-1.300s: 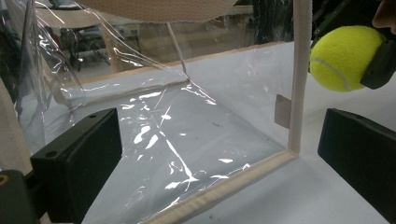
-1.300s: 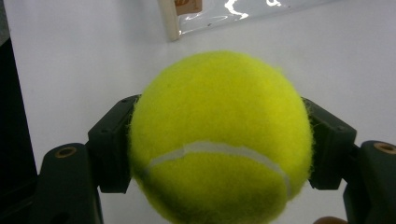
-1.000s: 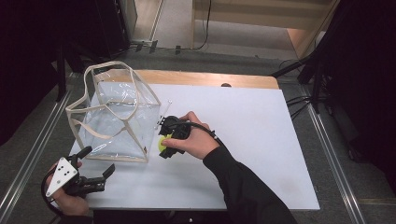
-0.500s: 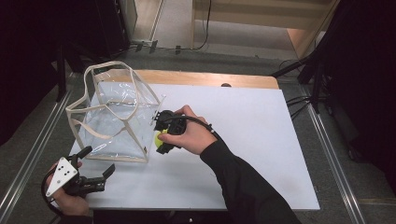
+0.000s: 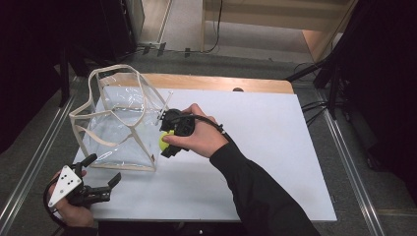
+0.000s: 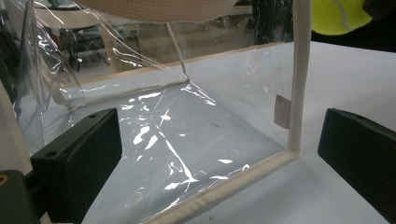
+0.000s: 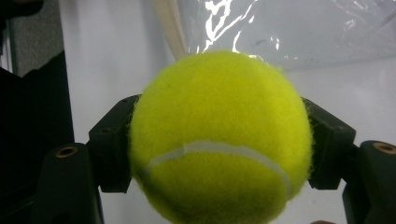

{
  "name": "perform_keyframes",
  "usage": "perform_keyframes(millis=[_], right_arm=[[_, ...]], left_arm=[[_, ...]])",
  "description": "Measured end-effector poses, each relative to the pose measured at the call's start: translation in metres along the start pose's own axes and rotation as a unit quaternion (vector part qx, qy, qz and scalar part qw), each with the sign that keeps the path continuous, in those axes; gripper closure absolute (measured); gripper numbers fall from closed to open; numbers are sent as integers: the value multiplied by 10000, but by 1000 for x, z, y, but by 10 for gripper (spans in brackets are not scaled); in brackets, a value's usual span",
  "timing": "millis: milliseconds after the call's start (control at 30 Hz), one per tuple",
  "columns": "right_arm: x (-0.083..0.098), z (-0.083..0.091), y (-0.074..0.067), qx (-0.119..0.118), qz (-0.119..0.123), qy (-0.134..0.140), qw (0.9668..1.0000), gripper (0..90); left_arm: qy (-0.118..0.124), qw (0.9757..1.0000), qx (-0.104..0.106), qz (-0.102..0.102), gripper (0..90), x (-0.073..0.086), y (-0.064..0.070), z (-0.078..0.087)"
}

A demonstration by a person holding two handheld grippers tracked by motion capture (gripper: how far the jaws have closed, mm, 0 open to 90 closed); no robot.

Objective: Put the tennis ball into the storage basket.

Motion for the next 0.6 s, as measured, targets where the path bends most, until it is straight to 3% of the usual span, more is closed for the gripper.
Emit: perform_keyframes(millis=[233,367,600], right_arm=[[-7,10,-4,-1,92,155,9998,242],[-11,13,-4,12,270,78,9996,242],[-18,24,-6,-100,342,99,9993,243]], left_arm=[[9,10000,-7,10,3,0,0,0],[-6,10000,-13,7,3,0,0,0],[-12,10000,-11,5,3,0,0,0]])
Point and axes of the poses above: each handheld gripper's, and its own axes: z roughly backward along the jaws, x roughly out of its underside, y roughly to its right, the point moved 1 cm from there along -z, roughly forward along the jaws, and after that the axes turned 14 degrees about -z, right-handed, at the moved point
